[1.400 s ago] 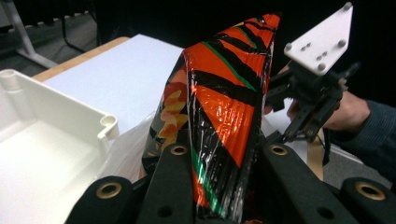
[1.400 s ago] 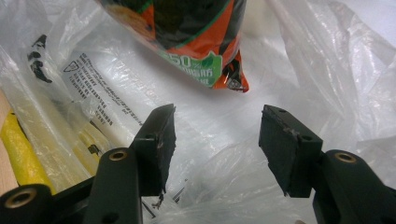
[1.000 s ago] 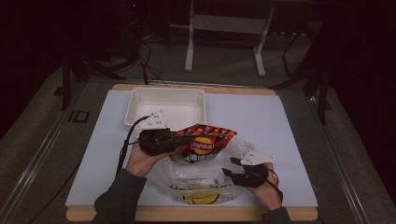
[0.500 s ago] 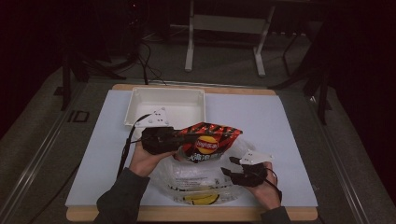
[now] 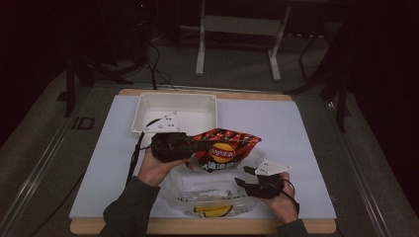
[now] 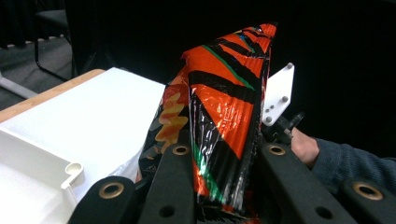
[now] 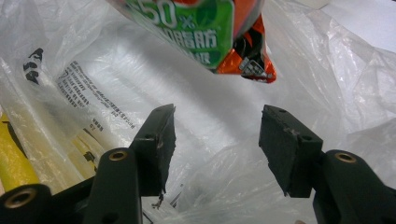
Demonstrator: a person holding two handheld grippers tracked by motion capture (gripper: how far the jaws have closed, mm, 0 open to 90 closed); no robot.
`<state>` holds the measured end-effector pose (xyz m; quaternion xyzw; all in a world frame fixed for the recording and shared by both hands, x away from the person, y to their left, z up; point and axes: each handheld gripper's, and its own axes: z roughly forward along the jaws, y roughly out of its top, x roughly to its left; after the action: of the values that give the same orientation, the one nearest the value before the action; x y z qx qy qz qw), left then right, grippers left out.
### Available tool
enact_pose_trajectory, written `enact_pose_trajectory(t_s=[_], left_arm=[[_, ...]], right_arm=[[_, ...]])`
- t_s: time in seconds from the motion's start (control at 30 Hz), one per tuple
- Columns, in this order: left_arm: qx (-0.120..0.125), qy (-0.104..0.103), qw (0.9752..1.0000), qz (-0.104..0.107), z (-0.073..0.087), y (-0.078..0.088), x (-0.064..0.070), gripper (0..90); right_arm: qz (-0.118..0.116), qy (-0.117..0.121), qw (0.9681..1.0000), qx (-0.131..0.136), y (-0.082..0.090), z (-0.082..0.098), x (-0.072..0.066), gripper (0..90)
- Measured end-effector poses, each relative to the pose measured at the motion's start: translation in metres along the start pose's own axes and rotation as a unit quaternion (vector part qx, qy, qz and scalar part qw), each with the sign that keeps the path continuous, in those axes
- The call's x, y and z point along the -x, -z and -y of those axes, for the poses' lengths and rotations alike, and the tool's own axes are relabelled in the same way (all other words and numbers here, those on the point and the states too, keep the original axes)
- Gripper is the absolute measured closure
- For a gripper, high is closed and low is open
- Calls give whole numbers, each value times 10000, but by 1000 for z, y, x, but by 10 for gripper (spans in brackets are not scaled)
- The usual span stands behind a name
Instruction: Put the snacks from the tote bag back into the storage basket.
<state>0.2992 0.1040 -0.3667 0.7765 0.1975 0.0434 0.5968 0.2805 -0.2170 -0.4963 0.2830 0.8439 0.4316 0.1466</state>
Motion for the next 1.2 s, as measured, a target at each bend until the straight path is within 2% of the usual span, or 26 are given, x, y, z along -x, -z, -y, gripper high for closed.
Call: enact_pose_trajectory(t_s=[0.37, 0.73, 1.03, 1.2], left_arm=[[60, -15, 10000, -41, -6, 11, 0, 827], [257, -44, 9996, -88, -15, 28, -2, 828], [421, 6, 9990, -147, -27, 43, -13, 830], [485, 24, 9986, -205, -38, 48, -26, 830]], right_arm=[[4, -19, 10000, -23, -2, 0, 0, 452], [0, -5, 10000, -24, -3, 1, 1, 452], [1, -5, 10000, -50, -3, 1, 1, 453], [-9, 5, 10000, -55, -4, 1, 1, 453]])
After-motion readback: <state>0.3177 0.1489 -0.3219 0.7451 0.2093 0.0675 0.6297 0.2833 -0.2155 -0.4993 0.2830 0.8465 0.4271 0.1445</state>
